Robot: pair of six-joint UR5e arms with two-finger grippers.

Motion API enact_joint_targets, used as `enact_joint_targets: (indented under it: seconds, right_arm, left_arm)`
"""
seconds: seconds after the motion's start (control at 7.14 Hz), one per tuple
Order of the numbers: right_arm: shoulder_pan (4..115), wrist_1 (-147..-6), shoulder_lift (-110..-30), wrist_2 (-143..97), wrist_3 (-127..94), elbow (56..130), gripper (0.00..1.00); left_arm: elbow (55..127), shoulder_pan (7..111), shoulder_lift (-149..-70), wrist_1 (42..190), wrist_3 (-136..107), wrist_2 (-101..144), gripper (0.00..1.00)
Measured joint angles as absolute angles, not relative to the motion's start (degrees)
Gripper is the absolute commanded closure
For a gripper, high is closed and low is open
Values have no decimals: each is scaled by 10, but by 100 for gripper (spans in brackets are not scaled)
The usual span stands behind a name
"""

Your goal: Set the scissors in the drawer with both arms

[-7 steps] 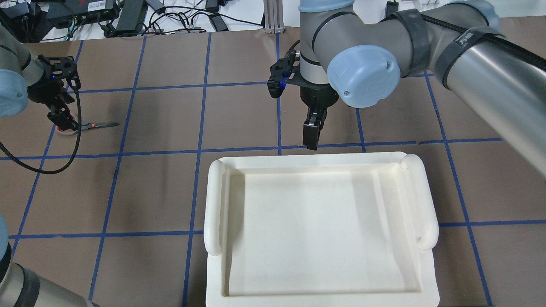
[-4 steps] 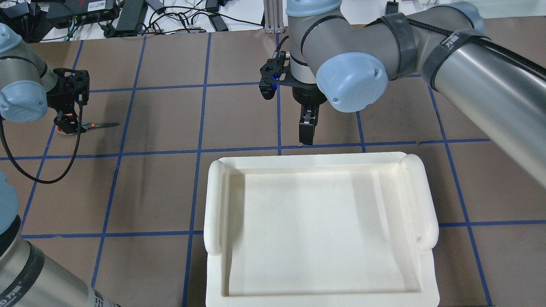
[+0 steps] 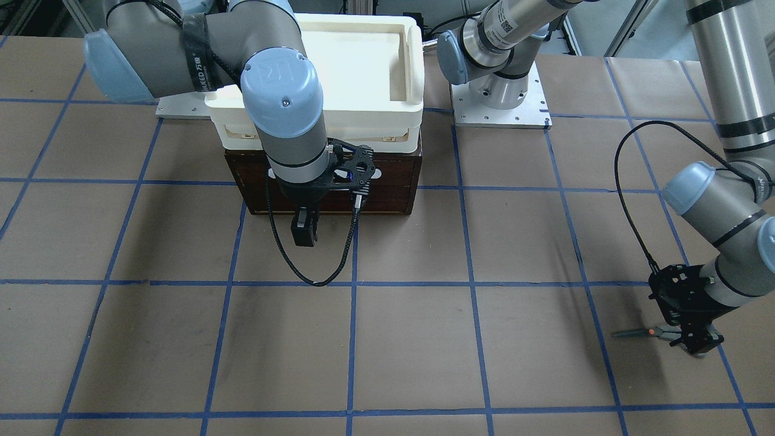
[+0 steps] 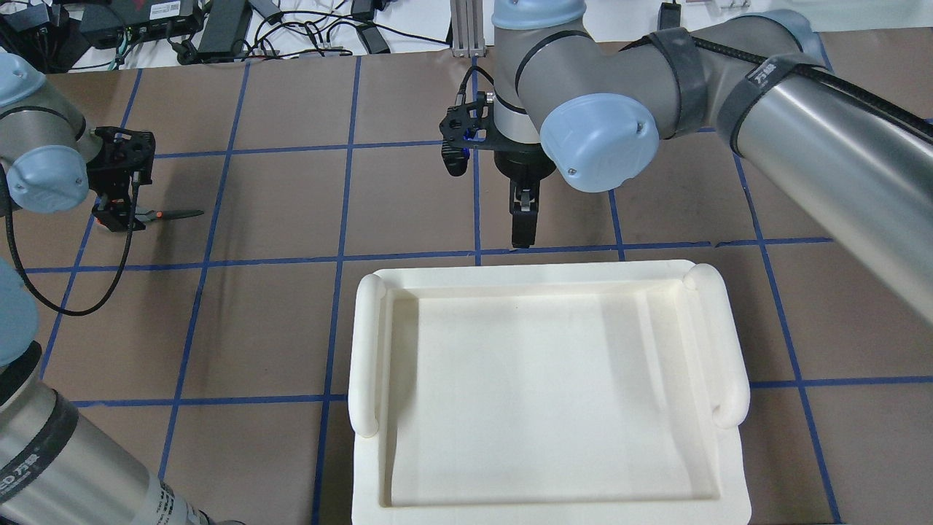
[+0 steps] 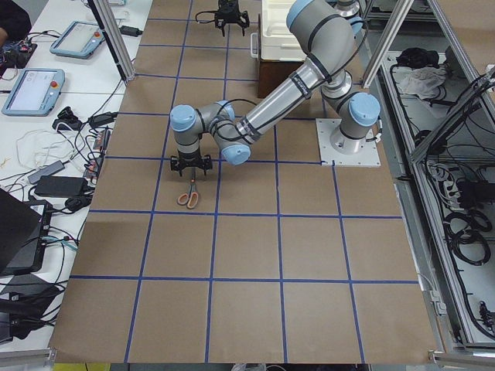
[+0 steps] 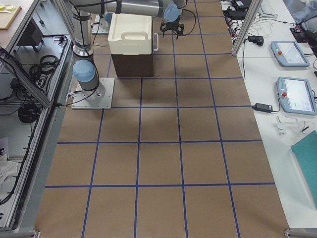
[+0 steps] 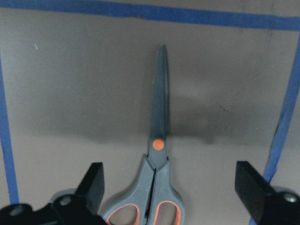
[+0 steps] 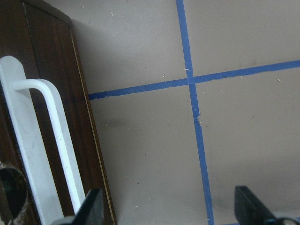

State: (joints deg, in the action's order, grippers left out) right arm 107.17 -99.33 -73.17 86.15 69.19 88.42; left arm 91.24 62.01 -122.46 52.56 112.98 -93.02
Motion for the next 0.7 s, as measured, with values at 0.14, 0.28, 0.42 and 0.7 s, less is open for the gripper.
enact_joint_targets:
  seconds: [0.14,0.28,0.42,0.7]
  right_arm:
    - [1072,-991,-728,839,704,885,0]
    - [1072,-989,-724,828,710,884,0]
    - [1071,-989,-722,825,717,882,0]
    - [1069,-965,-712,824,726,878,0]
  left_arm:
    - [906,620,-1235,526,1140,-931,2]
    - [902,619,-1245,526,1155,-931,5]
    - [900,619,-1252,525,1169,-931,5]
    - [897,612,-1258,525,1186,-933,4]
